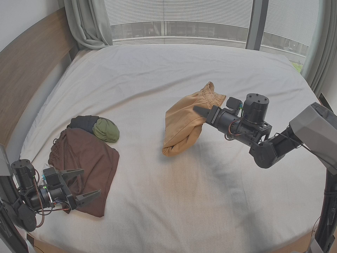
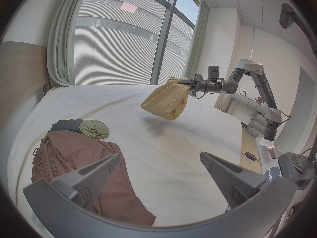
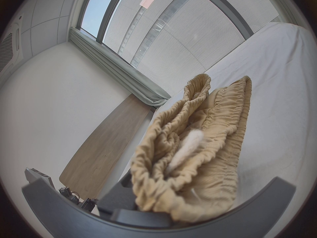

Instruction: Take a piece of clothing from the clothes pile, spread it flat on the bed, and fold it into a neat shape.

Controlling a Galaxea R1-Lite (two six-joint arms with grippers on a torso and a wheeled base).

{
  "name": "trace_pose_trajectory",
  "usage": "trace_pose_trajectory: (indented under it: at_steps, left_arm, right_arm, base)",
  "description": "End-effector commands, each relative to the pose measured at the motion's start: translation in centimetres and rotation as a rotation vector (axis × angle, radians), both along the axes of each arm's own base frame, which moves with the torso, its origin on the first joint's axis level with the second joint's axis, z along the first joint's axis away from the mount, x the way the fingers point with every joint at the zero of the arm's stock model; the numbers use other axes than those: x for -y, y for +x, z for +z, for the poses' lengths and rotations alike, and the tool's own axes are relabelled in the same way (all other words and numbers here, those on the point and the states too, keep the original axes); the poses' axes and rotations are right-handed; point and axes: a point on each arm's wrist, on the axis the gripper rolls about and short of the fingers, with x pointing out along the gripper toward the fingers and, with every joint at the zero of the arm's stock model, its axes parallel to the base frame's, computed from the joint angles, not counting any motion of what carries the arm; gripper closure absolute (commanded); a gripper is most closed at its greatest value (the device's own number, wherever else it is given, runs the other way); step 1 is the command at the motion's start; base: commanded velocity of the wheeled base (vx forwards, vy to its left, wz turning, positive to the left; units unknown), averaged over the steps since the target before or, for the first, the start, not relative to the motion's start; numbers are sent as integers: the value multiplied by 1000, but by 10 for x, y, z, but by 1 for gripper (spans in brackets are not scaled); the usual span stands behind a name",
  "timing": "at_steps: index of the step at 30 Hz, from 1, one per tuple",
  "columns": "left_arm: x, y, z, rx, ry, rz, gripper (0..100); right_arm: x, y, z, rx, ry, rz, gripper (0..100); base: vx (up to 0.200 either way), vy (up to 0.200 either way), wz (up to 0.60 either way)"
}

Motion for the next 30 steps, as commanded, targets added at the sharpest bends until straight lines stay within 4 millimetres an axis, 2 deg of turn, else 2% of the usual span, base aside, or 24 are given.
trace_pose_trajectory:
  at_steps: [1,23,30]
  left_arm:
    - [0,0,0,-2,0,0,0]
    - [-1,-3,-1,-12,-2,3,0]
    - [-1,-6,-2,-21,-6,-3,0]
  right_arm:
    - [-4,10,-12,-19,-7,-2,100]
    - [-18,46,-7,7,4,-10,100]
    - [-24,65,-42,-17,-7,-20,100]
  base:
    - [0,0,0]
    - [0,0,0]
    - [0,0,0]
